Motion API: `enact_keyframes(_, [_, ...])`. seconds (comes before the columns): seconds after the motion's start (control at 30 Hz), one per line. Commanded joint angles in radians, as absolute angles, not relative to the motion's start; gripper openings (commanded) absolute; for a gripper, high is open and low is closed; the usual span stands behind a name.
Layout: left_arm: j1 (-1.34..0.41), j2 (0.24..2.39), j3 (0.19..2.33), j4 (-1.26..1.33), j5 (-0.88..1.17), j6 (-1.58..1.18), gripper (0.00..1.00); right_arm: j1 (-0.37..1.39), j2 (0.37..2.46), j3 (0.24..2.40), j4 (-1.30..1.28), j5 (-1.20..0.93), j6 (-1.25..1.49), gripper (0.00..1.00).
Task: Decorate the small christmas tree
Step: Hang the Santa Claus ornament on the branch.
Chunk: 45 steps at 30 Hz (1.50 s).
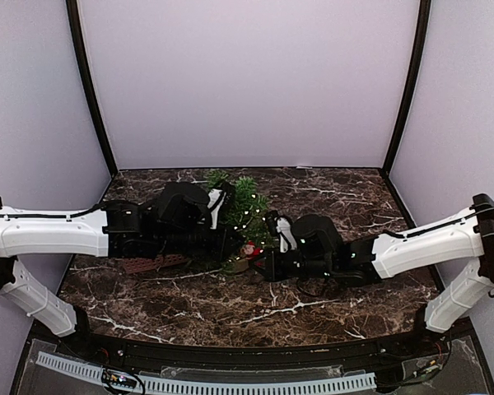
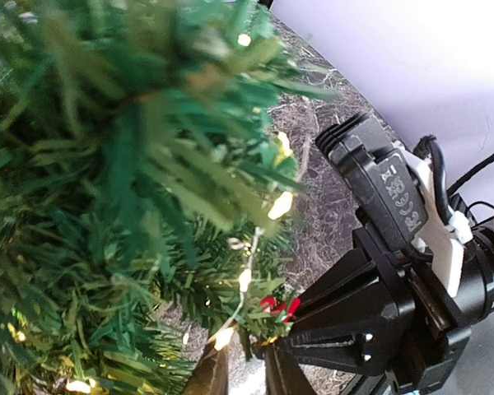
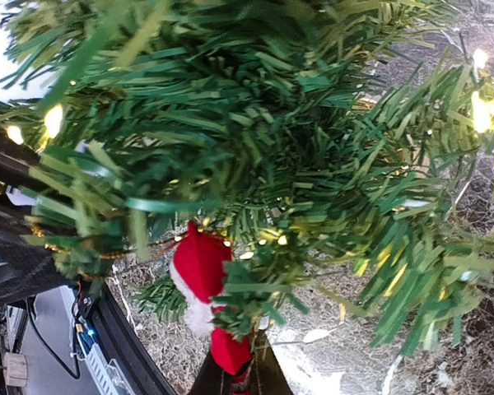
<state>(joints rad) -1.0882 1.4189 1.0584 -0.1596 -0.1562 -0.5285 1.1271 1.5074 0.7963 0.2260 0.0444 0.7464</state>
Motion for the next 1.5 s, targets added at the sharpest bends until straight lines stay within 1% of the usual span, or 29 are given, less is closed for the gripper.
enact_keyframes(0.0, [-1.083,1.360,1.040,-0.173,-0.182,-0.538,0.22,1.111,1.521,0.817,0.255,0.045,0.775,0.05])
enact_keyframes(0.17, [-1.083,1.337,1.031,-0.158,-0.168,-0.539,0.31,1.104,1.522,0.813,0.248,0.054,0.787,0.05])
enact_keyframes(0.6, [-1.083,1.251,0.992,-0.075,-0.080,-0.525,0.42,1.099,1.545,0.805,0.261,0.043,0.805,0.06])
enact_keyframes(0.67, [-1.083,1.238,0.992,-0.064,-0.063,-0.516,0.45,1.099,1.545,0.806,0.265,0.039,0.805,0.07])
enact_keyframes(0.77, [-1.083,1.220,0.989,-0.055,-0.057,-0.508,0.47,1.100,1.528,0.790,0.294,0.025,0.806,0.10])
enact_keyframes(0.83, [-1.082,1.205,0.984,-0.055,-0.057,-0.508,0.48,1.099,1.516,0.778,0.310,0.018,0.805,0.14])
enact_keyframes(1.07, [-1.065,1.135,0.959,-0.072,-0.048,-0.514,0.52,1.100,1.440,0.720,0.355,0.004,0.811,0.39])
enact_keyframes(1.17, [-1.058,1.100,0.959,-0.094,-0.055,-0.508,0.53,1.100,1.407,0.702,0.338,-0.017,0.817,0.46])
enact_keyframes(1.3, [-1.040,1.053,0.956,-0.133,-0.064,-0.518,0.56,1.100,1.342,0.672,0.297,-0.005,0.818,0.59])
enact_keyframes(1.37, [-1.024,1.028,0.951,-0.174,-0.077,-0.536,0.56,1.100,1.297,0.660,0.251,0.041,0.814,0.63])
enact_keyframes(1.47, [-0.981,0.989,0.927,-0.246,-0.101,-0.583,0.56,1.079,1.221,0.637,0.200,0.086,0.816,0.67])
